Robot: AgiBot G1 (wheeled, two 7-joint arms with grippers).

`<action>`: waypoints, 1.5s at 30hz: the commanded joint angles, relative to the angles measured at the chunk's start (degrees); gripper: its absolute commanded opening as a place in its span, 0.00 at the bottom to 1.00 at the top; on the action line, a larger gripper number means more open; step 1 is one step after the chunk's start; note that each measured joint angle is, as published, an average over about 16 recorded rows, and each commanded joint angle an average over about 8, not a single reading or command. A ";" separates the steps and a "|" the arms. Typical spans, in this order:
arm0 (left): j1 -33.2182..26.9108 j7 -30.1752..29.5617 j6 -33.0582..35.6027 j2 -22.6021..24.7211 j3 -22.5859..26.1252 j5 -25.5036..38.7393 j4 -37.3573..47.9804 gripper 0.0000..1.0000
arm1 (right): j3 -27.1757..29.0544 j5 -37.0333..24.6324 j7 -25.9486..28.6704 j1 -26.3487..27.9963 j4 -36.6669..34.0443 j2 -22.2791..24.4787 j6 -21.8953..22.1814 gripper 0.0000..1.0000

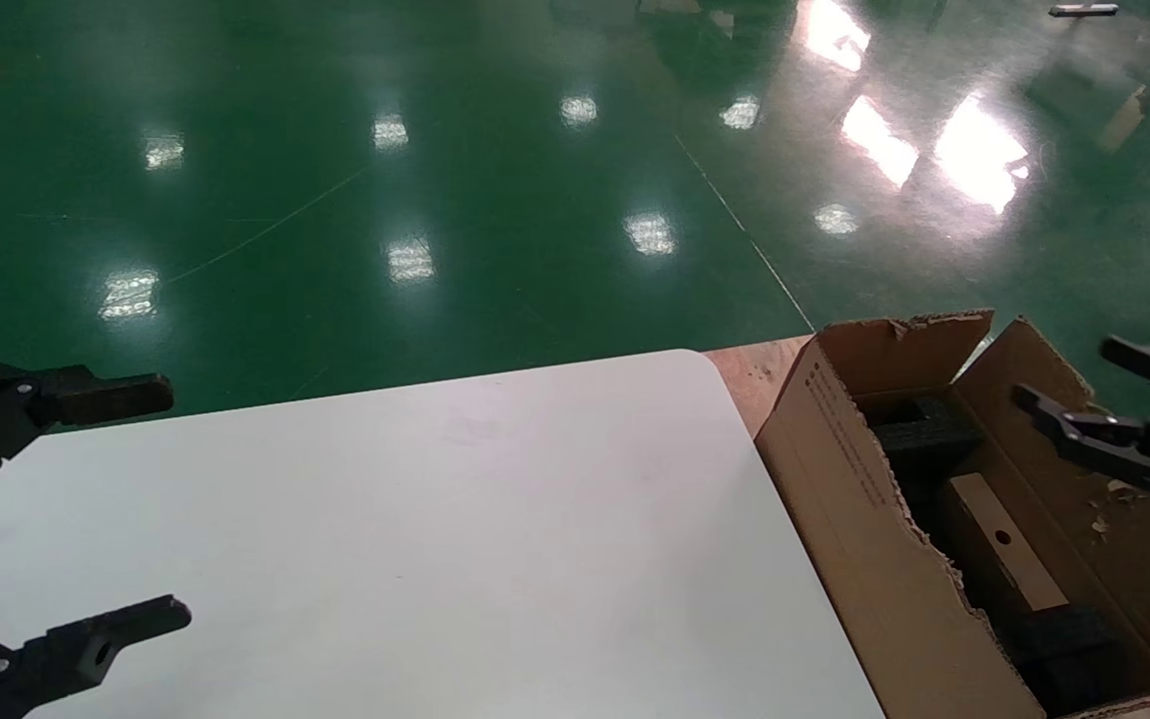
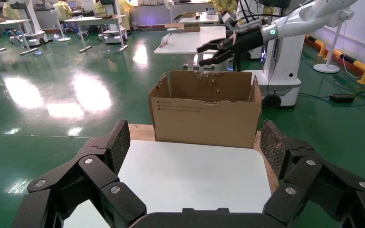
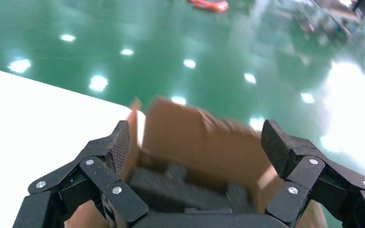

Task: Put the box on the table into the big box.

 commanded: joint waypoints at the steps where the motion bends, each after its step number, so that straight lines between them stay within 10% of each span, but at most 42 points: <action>1: 0.00 0.00 0.00 0.00 0.00 0.00 0.00 1.00 | 1.47 -3.29 -1.14 2.44 2.24 0.64 0.67 1.00; 19: 0.01 0.02 -0.03 -0.02 0.01 -0.02 0.02 1.00 | 13.99 -24.86 -4.61 17.57 24.07 2.33 12.85 1.00; 30: 0.00 0.02 -0.02 -0.02 0.02 -0.02 0.02 1.00 | 13.92 -24.23 -3.17 16.06 22.12 1.59 11.62 1.00; 45: -0.01 0.03 -0.02 -0.02 0.04 -0.03 0.04 1.00 | 28.19 -40.89 12.23 15.24 23.53 -6.26 4.24 1.00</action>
